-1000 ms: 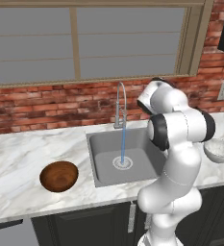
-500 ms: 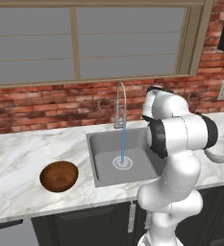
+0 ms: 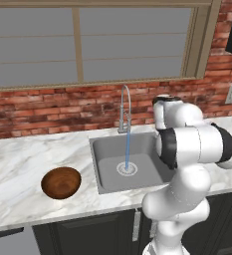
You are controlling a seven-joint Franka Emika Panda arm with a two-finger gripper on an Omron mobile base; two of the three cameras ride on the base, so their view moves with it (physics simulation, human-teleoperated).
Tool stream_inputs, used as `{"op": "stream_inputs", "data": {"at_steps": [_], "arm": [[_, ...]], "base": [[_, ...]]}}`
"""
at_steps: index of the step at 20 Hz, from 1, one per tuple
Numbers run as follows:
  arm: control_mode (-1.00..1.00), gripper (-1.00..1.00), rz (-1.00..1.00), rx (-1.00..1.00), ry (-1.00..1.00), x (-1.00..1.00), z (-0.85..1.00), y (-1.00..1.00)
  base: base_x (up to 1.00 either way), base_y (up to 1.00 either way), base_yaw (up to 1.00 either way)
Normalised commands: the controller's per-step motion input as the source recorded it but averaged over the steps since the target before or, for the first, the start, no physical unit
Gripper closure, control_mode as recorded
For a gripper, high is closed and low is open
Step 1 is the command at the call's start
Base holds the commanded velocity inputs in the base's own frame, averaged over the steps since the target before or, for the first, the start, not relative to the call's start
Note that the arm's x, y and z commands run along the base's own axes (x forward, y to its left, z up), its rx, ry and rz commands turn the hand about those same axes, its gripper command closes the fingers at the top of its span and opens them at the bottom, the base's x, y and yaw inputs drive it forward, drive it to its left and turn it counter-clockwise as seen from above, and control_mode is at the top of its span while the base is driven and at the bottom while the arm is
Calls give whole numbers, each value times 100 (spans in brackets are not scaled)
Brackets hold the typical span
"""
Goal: Rinse each bowl for a few seconds and place them down in the sink or on the counter.
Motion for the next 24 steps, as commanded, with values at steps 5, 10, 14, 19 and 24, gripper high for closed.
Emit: {"op": "stream_inputs", "data": {"at_steps": [5,10,14,19,24], "arm": [[-100,-100,-19,8,2,-6,30,-15],[-100,-100,-17,11,4,-9,36,-21],[-100,-100,-15,10,4,-5,41,-22],[-100,-100,-10,2,0,18,52,-20],[-100,-100,-8,0,0,22,52,-23]], "base": [[0,0,0],[0,0,0],[0,0,0],[0,0,0],[0,0,0]]}}
